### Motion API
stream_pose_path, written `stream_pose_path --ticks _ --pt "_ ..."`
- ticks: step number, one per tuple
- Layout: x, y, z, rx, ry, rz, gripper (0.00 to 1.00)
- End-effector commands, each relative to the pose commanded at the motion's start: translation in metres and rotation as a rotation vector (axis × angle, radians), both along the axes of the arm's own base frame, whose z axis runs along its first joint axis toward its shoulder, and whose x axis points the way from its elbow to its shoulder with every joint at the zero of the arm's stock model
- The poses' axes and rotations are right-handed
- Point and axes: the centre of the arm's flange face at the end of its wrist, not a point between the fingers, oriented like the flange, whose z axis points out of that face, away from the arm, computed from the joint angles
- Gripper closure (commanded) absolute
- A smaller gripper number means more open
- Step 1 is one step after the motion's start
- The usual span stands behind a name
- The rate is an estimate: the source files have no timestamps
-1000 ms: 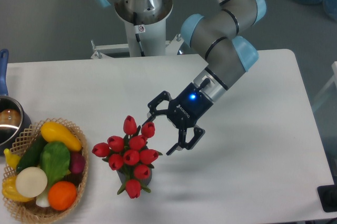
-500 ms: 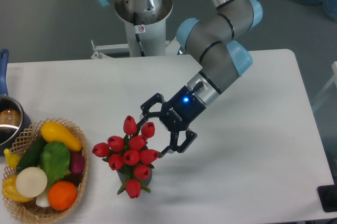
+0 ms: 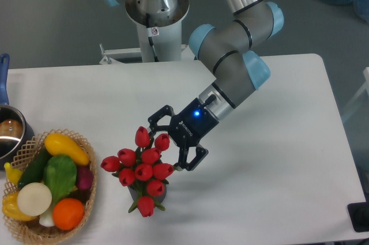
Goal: Pick up the flowers from the vase
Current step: 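Lower the open gripper around the tulip stems above the vase rim, then close the gripper on the bunch of tulip stems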
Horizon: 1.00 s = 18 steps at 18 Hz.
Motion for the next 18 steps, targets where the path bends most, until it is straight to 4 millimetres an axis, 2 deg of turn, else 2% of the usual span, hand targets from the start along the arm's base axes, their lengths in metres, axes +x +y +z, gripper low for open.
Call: stream_pose_path --ticks 4,10,18 --pt "-0.003 0.003 -0.003 -0.004 0.005 -0.002 0.0" --pt "-0.001 0.02 -0.006 0.001 0.014 -0.028 0.0" --pt "0.001 0.024 -0.004 0.005 0.022 -0.037 0.0"
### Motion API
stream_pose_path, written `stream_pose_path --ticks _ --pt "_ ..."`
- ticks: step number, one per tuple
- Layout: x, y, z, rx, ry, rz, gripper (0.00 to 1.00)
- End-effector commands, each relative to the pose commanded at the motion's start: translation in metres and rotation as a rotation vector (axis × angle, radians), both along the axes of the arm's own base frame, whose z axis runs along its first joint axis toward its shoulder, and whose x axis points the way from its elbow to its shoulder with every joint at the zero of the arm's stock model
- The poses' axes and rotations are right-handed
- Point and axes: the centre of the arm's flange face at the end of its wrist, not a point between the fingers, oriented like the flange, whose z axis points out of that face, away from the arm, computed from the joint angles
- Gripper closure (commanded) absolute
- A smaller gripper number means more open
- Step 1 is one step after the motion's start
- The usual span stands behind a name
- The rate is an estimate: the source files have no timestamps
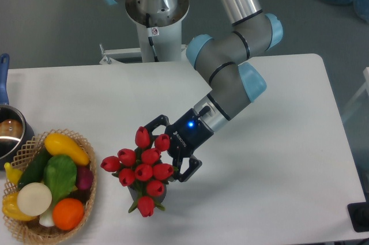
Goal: Pick up the flowers from the vase
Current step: 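Close the gripper on the bunch of tulip stems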
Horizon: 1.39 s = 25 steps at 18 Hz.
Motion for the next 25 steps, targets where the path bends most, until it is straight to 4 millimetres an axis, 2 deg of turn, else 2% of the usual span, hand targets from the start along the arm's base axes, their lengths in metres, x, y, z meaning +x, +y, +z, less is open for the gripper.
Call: stream_pose_path --ticks 14,18,25 --pt "0.0092 0.0063 -0.0013 0.001 -0.004 -0.017 0.01" --pt "0.0099 0.0058 -0.0026 -0.002 -0.008 -0.016 0.22" --pt "0.0096 0.0062 -0.0017 0.001 -0.01 -0.016 0.33"
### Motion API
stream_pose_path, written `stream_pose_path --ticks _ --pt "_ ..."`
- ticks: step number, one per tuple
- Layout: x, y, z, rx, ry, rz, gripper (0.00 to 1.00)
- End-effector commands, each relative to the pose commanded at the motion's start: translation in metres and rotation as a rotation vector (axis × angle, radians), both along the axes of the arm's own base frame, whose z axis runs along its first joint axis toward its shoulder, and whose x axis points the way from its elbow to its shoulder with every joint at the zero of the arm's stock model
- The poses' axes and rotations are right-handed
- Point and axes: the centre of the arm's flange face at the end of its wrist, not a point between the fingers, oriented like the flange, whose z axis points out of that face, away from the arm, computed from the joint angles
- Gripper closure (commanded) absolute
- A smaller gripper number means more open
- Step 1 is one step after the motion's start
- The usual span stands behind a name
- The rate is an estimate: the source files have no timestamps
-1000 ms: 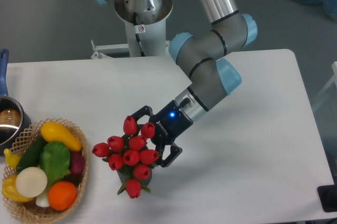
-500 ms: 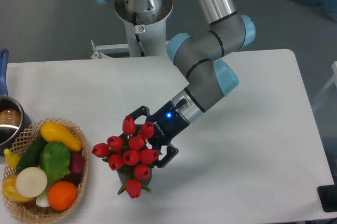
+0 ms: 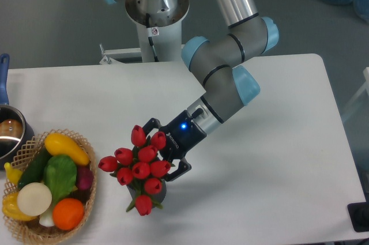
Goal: Pick up the flowers from the vase
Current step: 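Close the gripper on the bunch of tulip stems, then lift the gripped tulips upward, pulling the stems out of the vase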
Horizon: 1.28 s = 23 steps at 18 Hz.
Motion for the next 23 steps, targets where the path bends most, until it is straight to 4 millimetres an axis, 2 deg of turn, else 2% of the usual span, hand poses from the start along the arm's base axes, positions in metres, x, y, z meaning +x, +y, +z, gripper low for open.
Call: stream_pose_path --ticks 3,4,6,9,11,23 --pt "-0.001 -0.001 0.003 0.006 0.001 0.003 0.39" --pt "-0.001 -0.001 0.003 0.011 -0.002 0.002 0.46" --pt "-0.003 0.001 0.005 0.025 -0.003 0.0 0.54" --pt "-0.004 0.002 0.008 0.032 0.001 0.0 0.54" --pt "-0.005 0.002 0.007 0.031 -0.001 0.0 0.62" --pt "-0.009 -0.007 0.017 0.048 -0.06 0.034 0.63"
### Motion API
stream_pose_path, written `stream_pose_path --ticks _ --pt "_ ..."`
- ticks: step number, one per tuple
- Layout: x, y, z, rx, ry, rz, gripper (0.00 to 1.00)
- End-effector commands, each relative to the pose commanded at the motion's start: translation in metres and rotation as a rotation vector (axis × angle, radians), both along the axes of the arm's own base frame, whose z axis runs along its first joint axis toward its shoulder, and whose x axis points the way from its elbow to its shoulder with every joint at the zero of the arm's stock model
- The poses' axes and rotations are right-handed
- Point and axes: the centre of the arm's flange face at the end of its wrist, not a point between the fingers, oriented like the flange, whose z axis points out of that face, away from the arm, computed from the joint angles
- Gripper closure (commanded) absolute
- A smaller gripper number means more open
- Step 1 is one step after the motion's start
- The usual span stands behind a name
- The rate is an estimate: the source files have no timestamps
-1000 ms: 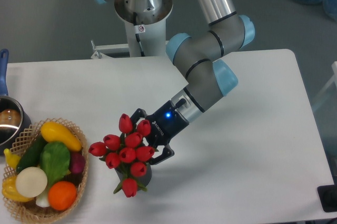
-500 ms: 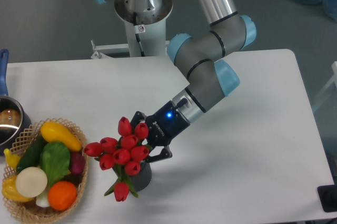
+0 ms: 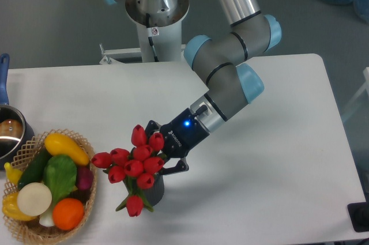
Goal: Pick up the flowers from the vase
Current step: 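Lift the gripped tulips upward, pulling the stems out of the vase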
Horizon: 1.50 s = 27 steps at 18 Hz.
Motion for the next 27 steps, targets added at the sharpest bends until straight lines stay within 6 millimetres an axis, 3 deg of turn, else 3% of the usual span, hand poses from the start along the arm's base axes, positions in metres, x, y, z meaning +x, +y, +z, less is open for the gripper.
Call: stream_pose_path --ticks 8,17,27 --pt "0.003 -0.016 0.025 -0.02 -0.036 0.049 0.63" --pt "0.008 -0.026 0.054 0.088 -0.066 0.044 0.63" --pt "-0.007 -0.034 0.088 0.162 -0.037 0.059 0.63"
